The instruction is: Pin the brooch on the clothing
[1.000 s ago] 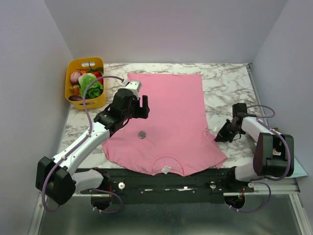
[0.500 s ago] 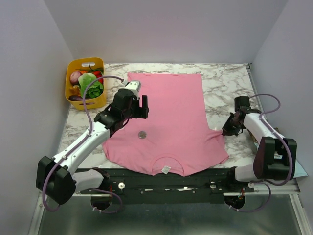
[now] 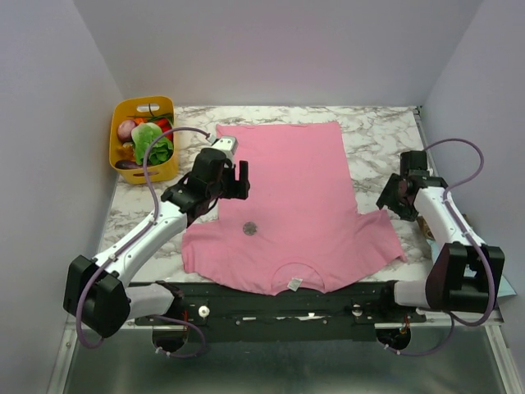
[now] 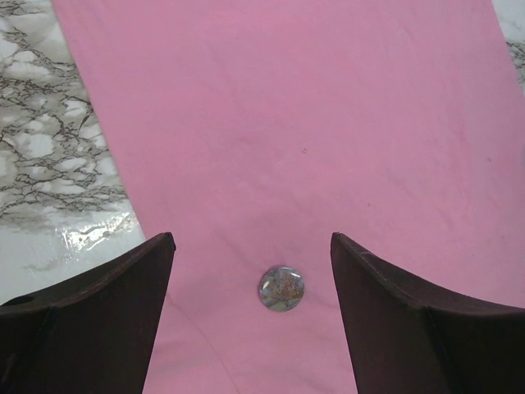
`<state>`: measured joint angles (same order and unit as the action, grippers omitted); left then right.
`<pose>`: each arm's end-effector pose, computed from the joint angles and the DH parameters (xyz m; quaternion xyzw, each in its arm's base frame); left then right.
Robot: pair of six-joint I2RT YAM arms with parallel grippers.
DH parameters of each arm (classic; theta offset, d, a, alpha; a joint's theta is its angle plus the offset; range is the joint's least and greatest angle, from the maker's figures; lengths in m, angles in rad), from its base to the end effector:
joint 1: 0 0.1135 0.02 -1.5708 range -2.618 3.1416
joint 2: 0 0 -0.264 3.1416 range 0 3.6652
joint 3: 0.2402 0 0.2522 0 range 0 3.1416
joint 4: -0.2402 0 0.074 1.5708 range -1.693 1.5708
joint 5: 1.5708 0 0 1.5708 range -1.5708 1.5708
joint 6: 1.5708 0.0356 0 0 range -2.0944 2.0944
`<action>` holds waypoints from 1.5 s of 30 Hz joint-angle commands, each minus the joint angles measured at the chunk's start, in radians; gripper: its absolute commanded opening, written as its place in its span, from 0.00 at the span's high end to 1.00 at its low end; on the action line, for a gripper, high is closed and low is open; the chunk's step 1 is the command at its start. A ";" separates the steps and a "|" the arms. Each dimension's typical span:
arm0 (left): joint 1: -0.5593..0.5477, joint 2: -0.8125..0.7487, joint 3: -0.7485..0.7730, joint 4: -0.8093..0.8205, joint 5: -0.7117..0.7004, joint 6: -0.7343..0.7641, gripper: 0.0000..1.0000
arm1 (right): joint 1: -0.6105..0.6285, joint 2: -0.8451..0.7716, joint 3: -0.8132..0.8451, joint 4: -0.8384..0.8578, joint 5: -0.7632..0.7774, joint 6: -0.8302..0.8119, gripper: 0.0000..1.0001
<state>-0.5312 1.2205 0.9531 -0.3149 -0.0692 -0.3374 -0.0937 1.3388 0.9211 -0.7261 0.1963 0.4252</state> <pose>0.2366 -0.1362 0.2944 0.0688 0.8773 -0.1719 0.4429 0.2509 -0.0306 0.2268 0.2696 0.9347 -0.0597 0.2238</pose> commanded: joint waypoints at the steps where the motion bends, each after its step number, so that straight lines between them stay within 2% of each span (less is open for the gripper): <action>1: 0.005 0.025 0.013 0.013 0.026 0.000 0.15 | 0.003 -0.064 0.024 0.010 0.026 -0.040 0.21; 2: 0.005 0.030 0.012 0.014 0.028 0.000 0.15 | 0.008 -0.076 0.021 0.022 0.019 -0.046 0.14; 6: 0.005 0.057 0.012 0.010 0.026 -0.002 0.15 | 0.061 -0.105 0.015 0.025 -0.003 -0.068 0.05; 10: 0.005 0.085 0.007 0.002 0.014 -0.008 0.16 | 0.152 -0.096 0.019 0.014 0.006 -0.063 0.02; 13: 0.005 0.112 0.003 -0.010 -0.003 -0.026 0.21 | 0.241 -0.083 0.021 0.017 0.003 -0.048 0.00; 16: 0.007 0.151 0.007 -0.039 -0.014 -0.074 0.33 | 0.313 -0.058 0.032 0.036 -0.056 -0.036 0.00; 17: 0.007 0.161 0.009 -0.052 -0.020 -0.087 0.40 | 0.327 -0.050 0.033 0.054 -0.078 -0.029 0.00; 19: 0.008 0.191 0.006 -0.094 -0.043 -0.132 0.62 | 0.367 -0.033 0.033 0.077 -0.138 -0.020 0.00; 20: 0.008 0.201 0.003 -0.114 -0.052 -0.146 0.78 | 0.379 -0.026 0.035 0.100 -0.152 -0.016 0.00; 22: 0.010 0.221 -0.020 -0.153 -0.078 -0.187 0.87 | 0.411 -0.001 0.038 0.123 -0.187 -0.005 0.00; 23: 0.010 0.229 -0.028 -0.170 -0.084 -0.205 0.98 | 0.420 0.008 0.038 0.138 -0.190 0.001 0.00; 24: 0.011 0.249 -0.039 -0.191 -0.086 -0.224 1.00 | 0.434 0.016 0.039 0.148 -0.190 0.004 0.00; 32: 0.013 0.320 -0.139 -0.237 -0.132 -0.354 1.00 | 0.465 0.082 0.047 0.203 -0.247 -0.011 0.00; 45: 0.014 0.402 -0.109 -0.360 -0.282 -0.364 1.00 | 0.466 0.128 0.024 0.240 -0.262 -0.039 0.00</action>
<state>-0.5240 1.5578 0.8635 -0.5507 -0.2226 -0.6979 0.3672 1.4548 0.9417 -0.5156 -0.0437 0.3996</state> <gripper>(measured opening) 0.007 0.997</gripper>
